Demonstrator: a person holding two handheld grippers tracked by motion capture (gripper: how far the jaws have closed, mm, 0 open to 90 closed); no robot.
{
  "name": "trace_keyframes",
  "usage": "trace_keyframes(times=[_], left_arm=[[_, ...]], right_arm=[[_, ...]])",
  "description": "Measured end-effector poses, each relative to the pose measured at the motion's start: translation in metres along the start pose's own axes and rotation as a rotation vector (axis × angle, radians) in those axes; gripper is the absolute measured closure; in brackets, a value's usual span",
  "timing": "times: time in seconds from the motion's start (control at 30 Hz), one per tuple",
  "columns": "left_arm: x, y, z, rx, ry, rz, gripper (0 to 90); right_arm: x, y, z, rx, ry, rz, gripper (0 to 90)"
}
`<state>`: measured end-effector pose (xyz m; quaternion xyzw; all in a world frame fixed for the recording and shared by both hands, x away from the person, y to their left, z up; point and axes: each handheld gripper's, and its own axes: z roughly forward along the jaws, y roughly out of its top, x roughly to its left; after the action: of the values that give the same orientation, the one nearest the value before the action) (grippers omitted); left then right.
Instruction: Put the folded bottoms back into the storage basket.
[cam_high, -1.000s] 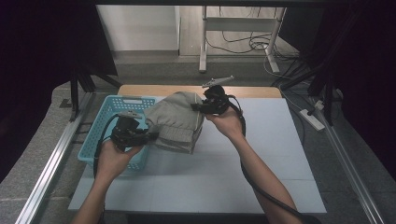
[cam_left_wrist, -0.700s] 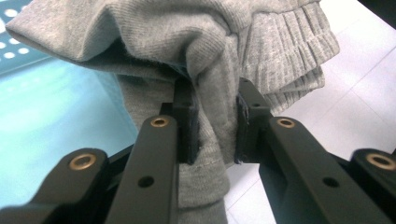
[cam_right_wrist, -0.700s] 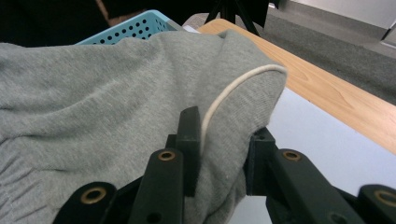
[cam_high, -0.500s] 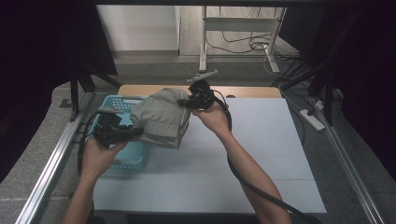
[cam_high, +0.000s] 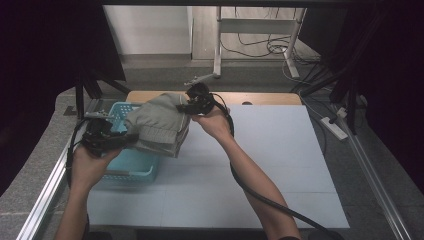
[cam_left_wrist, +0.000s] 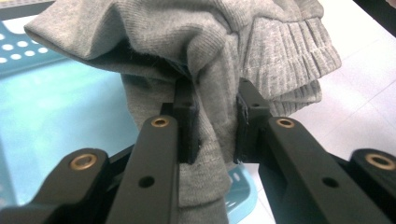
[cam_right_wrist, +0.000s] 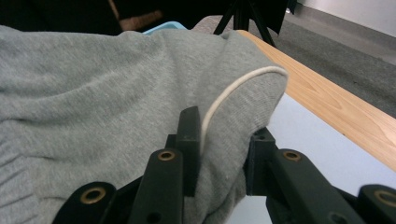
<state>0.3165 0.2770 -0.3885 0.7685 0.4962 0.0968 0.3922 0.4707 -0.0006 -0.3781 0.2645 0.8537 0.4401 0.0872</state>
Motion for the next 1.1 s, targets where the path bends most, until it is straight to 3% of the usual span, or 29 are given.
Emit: trace_keyframes(times=[0.6,1.1], left_arm=[[0.030,-0.014,-0.023,-0.008,0.059,-0.049,73.8],[0.055,-0.031,-0.036,-0.010,0.104,-0.084,73.8]], right_arm=[[0.021,0.020,0.038,0.002,0.036,-0.019,72.8],[0.040,0.027,0.069,-0.004,0.036,-0.038,72.5]])
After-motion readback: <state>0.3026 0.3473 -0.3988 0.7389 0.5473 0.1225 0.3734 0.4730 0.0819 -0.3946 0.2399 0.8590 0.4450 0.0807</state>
